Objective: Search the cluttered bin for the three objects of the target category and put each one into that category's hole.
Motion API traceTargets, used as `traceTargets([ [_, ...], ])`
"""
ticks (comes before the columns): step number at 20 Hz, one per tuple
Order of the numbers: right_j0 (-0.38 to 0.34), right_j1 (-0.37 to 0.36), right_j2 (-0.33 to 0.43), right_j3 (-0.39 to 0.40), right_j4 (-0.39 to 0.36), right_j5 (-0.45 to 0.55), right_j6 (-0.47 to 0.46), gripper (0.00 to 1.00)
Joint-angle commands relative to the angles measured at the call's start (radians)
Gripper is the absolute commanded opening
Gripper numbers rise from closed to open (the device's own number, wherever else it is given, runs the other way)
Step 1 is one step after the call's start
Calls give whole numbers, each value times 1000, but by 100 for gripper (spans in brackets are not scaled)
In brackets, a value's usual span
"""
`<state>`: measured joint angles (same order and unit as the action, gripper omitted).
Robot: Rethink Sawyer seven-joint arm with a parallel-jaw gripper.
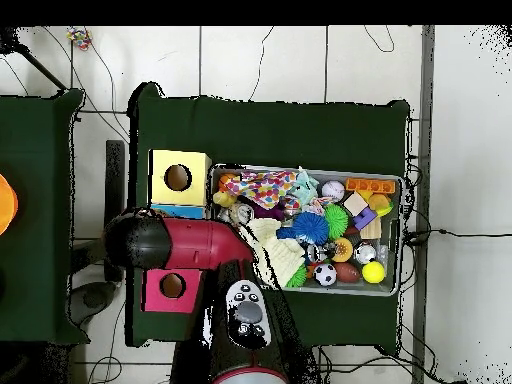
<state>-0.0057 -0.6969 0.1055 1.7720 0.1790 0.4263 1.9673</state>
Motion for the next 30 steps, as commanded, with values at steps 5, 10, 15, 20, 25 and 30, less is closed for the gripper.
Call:
traceTargets([
  [5, -55, 72, 46, 57, -88, -92, 40, 0],
  [10, -62, 74, 52, 61, -105, -100, 47, 0],
  [15, -59, 72, 53, 60, -110, -96, 59, 0],
  [20, -50, 68, 51, 46, -100, -74, 64, 0],
  [25, -42, 61, 47, 41, -94, -57, 69, 0],
  [30, -24, 21, 34, 42, -83, -13, 82, 0],
])
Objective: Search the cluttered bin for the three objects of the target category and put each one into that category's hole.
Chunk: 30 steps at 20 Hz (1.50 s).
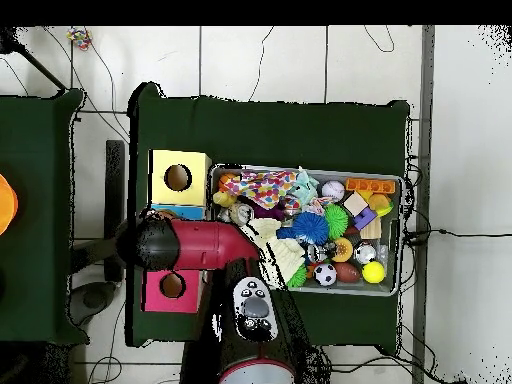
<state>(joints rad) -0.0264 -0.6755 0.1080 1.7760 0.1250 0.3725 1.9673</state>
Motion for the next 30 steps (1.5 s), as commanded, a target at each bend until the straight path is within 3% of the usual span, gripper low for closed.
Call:
traceTargets([
  [1, 6, -19, 23, 38, -28, 56, 86, 0],
  [6, 34, -78, 3, 35, -17, 124, 102, 0],
  [16, 41, -99, -5, 33, -16, 137, 102, 0],
  [23, 78, -63, -66, -7, -68, 122, 94, 0],
  [30, 49, -44, -81, 15, -105, 88, 62, 0],
])
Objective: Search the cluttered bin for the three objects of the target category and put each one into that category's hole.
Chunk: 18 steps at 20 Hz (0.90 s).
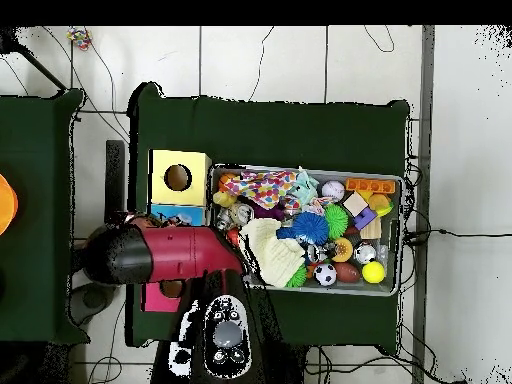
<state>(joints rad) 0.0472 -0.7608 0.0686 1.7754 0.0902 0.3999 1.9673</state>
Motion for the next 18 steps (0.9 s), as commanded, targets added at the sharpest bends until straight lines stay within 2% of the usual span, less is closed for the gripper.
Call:
traceTargets([
  [1, -25, 40, -44, 16, -73, 65, 63, 0],
  [18, 4, 49, -49, 50, -53, 43, 123, 0],
])
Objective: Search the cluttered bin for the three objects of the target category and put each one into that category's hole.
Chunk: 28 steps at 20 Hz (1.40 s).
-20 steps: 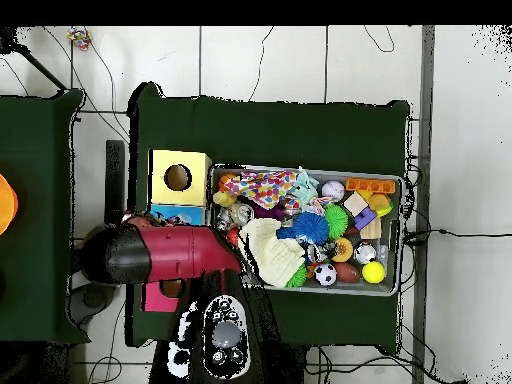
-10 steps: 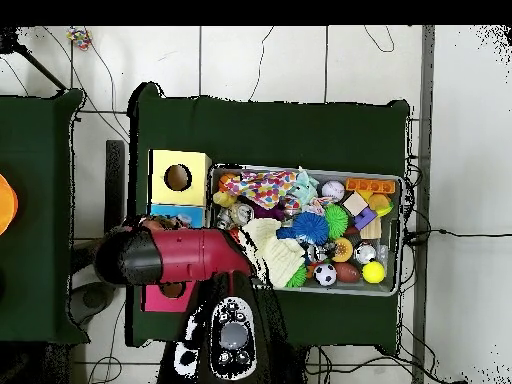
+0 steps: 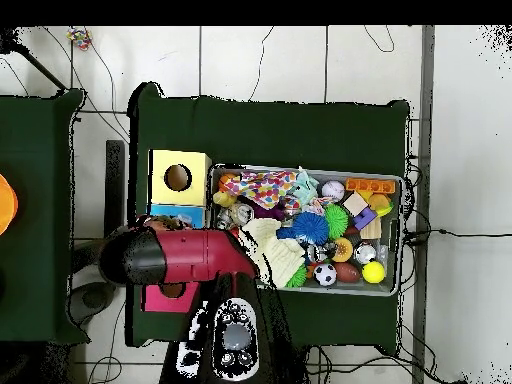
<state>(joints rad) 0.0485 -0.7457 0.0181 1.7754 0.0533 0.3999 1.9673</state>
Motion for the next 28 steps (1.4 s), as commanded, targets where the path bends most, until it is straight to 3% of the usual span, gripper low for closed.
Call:
traceTargets([
  [1, 4, 39, -1, 42, -16, 47, 123, 0],
  [14, 10, 32, -9, 107, -15, 22, 136, 0],
  [28, 58, 48, -34, 114, 3, 6, 167, 0],
])
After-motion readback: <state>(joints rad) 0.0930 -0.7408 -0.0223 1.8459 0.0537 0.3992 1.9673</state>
